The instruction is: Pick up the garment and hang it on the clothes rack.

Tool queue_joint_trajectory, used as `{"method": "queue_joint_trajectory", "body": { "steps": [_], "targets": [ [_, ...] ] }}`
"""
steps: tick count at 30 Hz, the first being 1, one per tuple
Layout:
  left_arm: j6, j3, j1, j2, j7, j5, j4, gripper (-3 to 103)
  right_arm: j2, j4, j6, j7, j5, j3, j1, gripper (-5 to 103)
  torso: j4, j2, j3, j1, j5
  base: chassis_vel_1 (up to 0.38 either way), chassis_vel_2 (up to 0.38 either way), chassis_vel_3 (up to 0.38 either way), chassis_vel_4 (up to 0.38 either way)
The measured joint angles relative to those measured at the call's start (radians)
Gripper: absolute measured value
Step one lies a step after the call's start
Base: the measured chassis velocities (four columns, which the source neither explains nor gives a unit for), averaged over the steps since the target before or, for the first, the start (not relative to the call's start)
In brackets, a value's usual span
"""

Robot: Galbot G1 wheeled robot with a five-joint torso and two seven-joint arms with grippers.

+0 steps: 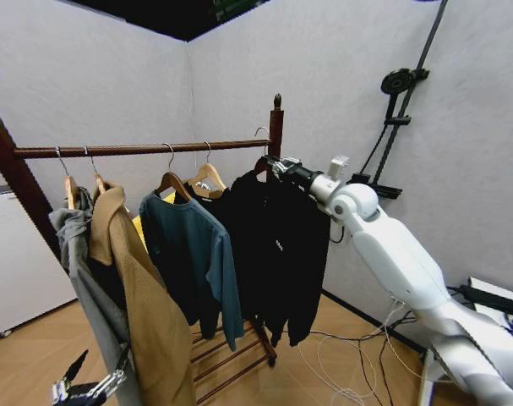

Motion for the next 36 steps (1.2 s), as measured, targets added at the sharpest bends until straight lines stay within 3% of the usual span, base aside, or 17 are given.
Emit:
{"method": "queue_joint_trajectory", "body": {
  "steps": [15, 20, 36],
  "targets": [
    [0.000, 0.000, 0.000, 0.000, 0.000, 0.000, 0.000, 100, 0.255, -0.320, -0.016, 0.002, -0.015, -0.125, 0.175, 9, -0.0002, 0.000, 0.000, 0.000, 0.0001, 0.000, 0.000, 0.000, 0.000],
    [0.000, 0.000, 0.000, 0.000, 0.000, 0.000, 0.000, 100, 0.288, -0.377, -0.037, 0.008, -0.016, -0.128, 0.201, 9, 0.0000, 0.000, 0.000, 0.000, 0.0002, 0.000, 0.000, 0.000, 0.000],
    [0.000, 0.000, 0.000, 0.000, 0.000, 0.000, 0.000, 100, 0.281, -0.374, -0.091, 0.051, -0.015, -0.126, 0.173, 9, -0.0003, 0.000, 0.000, 0.000, 0.0005, 0.000, 0.000, 0.000, 0.000]
  ]
}}
